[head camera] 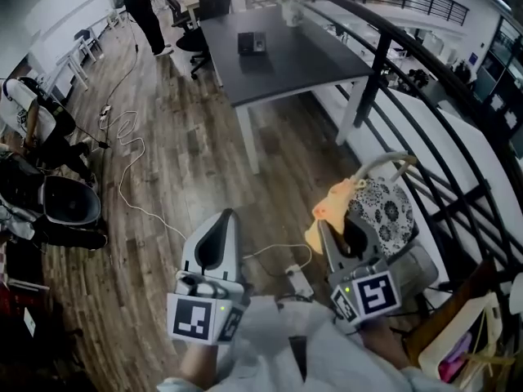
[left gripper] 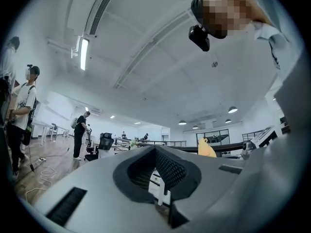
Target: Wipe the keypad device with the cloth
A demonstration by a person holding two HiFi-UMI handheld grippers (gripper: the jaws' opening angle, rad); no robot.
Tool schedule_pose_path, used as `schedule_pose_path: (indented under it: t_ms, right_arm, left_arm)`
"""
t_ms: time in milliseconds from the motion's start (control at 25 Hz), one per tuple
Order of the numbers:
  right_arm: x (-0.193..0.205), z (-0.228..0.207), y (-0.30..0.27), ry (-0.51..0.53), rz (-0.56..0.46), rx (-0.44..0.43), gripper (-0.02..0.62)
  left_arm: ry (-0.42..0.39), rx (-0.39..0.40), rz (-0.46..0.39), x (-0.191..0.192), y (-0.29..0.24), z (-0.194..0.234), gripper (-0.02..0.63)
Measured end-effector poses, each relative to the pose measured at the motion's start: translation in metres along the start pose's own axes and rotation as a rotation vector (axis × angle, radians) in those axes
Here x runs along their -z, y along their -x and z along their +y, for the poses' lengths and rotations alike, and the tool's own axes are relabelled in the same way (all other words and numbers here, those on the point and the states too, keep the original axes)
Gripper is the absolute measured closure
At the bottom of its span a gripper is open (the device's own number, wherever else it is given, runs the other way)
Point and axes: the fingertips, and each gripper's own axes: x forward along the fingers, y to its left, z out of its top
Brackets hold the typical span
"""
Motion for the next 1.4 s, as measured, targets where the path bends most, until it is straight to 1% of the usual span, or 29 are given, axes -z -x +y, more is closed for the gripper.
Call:
schedule_pose_path:
  t_ms: [240, 440, 600, 800, 960, 1160, 1400]
  right_arm:
    - [0.001, -0.001, 0.002, -0.005, 0.005, -0.002, 0.499]
    - [0.004, -0.002, 0.001, -0.025, 0.011, 0.000, 0.497]
    - [0.006, -0.002, -0.006, -0.036, 0.016, 0.006, 0.497]
    - [0.016, -0.004, -0.017, -0.046, 0.046, 0.006, 0.497]
    - [0.023, -0.013, -0.035, -0.059, 0.078, 0.021, 0.497]
    - [0.028, -0.028, -0.068, -0.055, 0.105, 0.038, 0.497]
    - [0.026, -0.039, -0.126, -0.051, 0.130, 0.049, 0.497]
  left_arm:
    - [-0.005, -0.002, -0.002, -0.002, 0.001, -0.004, 0.594]
    - [-0.024, 0.004, 0.012, -0.001, 0.004, -0.008, 0.594]
    - [-0.023, -0.004, 0.015, -0.001, 0.001, 0.001, 0.594]
    - [-0.009, -0.008, 0.034, 0.008, -0.011, 0.010, 0.594]
    - [0.000, -0.002, 0.053, 0.016, -0.030, 0.022, 0.594]
    - [0.010, -0.007, 0.065, 0.024, -0.061, 0.047, 0.594]
    - [0.007, -0.003, 0.073, 0.026, -0.105, 0.087, 0.594]
